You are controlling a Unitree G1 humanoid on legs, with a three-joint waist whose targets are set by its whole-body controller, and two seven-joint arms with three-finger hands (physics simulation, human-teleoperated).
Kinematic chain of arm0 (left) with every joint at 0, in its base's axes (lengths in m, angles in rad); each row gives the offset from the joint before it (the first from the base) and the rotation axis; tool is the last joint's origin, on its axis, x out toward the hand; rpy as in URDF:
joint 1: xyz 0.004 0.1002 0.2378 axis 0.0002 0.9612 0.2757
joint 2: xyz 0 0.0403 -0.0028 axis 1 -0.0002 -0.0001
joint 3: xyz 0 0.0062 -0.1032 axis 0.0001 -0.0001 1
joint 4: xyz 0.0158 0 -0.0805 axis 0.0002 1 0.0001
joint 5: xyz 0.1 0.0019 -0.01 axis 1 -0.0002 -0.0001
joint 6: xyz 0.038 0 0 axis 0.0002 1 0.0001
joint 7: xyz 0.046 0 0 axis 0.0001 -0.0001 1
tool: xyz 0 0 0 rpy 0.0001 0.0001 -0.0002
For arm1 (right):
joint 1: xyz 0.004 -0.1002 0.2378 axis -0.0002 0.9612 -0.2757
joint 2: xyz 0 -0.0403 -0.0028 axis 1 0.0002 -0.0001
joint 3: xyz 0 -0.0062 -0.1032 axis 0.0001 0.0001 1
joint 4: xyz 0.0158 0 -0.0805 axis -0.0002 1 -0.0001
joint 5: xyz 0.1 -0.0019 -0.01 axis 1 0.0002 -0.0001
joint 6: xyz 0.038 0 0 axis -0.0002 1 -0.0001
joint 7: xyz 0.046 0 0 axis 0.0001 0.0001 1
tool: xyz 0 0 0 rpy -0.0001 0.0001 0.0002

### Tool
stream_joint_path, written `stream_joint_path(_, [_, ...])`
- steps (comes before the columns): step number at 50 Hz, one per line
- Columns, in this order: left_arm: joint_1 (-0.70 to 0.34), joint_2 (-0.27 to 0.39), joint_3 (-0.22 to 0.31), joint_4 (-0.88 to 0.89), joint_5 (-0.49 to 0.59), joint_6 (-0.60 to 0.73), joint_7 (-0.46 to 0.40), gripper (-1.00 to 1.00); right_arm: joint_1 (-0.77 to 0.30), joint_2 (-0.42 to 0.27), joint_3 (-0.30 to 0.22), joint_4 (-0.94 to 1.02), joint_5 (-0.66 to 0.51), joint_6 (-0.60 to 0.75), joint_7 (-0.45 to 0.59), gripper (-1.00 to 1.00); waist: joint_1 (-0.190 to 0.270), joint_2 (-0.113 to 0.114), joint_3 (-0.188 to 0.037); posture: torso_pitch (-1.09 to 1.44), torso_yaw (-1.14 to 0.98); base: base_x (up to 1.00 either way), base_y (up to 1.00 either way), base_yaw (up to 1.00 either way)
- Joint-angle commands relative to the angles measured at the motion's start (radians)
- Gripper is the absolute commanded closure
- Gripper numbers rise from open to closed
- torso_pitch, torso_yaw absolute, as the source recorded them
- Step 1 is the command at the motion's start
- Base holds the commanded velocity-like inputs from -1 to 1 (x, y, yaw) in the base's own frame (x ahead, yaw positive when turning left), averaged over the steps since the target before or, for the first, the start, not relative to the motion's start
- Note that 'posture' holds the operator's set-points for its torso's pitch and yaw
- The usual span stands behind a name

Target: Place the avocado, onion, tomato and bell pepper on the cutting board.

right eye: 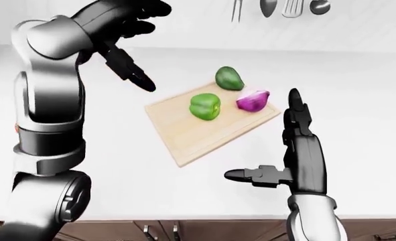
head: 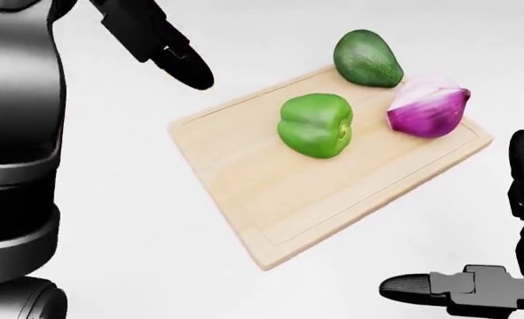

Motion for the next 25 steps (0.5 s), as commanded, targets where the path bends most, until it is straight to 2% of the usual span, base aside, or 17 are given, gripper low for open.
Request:
stream_joint_path(1, [-0.015, 0.035, 0.025, -0.083, 0.044, 0.037, -0.037, -0.71, -0.015, -0.006, -0.003, -0.031, -0.001, -0.028, -0.006, -1.00, 0.002, -0.002, -0.024, 0.00, 0.00, 0.00, 0.00, 0.00])
stream_joint_path(6, [0.071, 0.118, 0.078, -0.273, 0.074, 0.150, -0.131, -0.77, -0.038, -0.014, 0.013, -0.022, -0.009, -0.014, -0.011, -1.00, -0.001, 0.003, -0.021, 0.00, 0.00, 0.00, 0.00, 0.00])
stream_joint_path(12, [0.185, 0.220, 0.150, -0.396, 0.047, 0.230, -0.147, -0.85, -0.058, -0.022, 0.026, -0.008, -0.016, -0.002, -0.014, -1.00, 0.000, 0.008, -0.021, 0.00, 0.00, 0.00, 0.00, 0.00])
stream_joint_path(14, [0.218, 0.243, 0.163, -0.416, 0.031, 0.244, -0.136, -0.87, -0.063, -0.023, 0.028, -0.006, -0.017, 0.002, -0.014, -1.00, 0.000, 0.011, -0.022, 0.00, 0.00, 0.00, 0.00, 0.00])
stream_joint_path(16, [0.238, 0.274, 0.184, -0.441, 0.014, 0.264, -0.132, -0.99, -0.070, -0.023, 0.037, -0.004, -0.021, 0.007, -0.018, -1.00, 0.001, 0.014, -0.023, 0.00, 0.00, 0.00, 0.00, 0.00])
stream_joint_path(19, [0.271, 0.304, 0.204, -0.464, -0.018, 0.285, -0.109, -1.00, -0.064, -0.023, 0.037, -0.007, -0.023, 0.004, -0.016, -1.00, 0.000, 0.015, -0.024, 0.00, 0.00, 0.00, 0.00, 0.00])
stream_joint_path(22, [0.302, 0.326, 0.254, -0.467, -0.069, 0.321, -0.043, -1.00, -0.065, -0.023, 0.030, -0.012, -0.021, 0.010, -0.013, -1.00, 0.001, 0.016, -0.022, 0.00, 0.00, 0.00, 0.00, 0.00])
stream_joint_path(25, [0.349, 0.354, 0.269, -0.487, -0.131, 0.339, -0.007, -1.00, -0.061, -0.022, 0.026, -0.008, -0.019, 0.002, -0.013, -1.00, -0.001, 0.020, -0.022, 0.00, 0.00, 0.00, 0.00, 0.00])
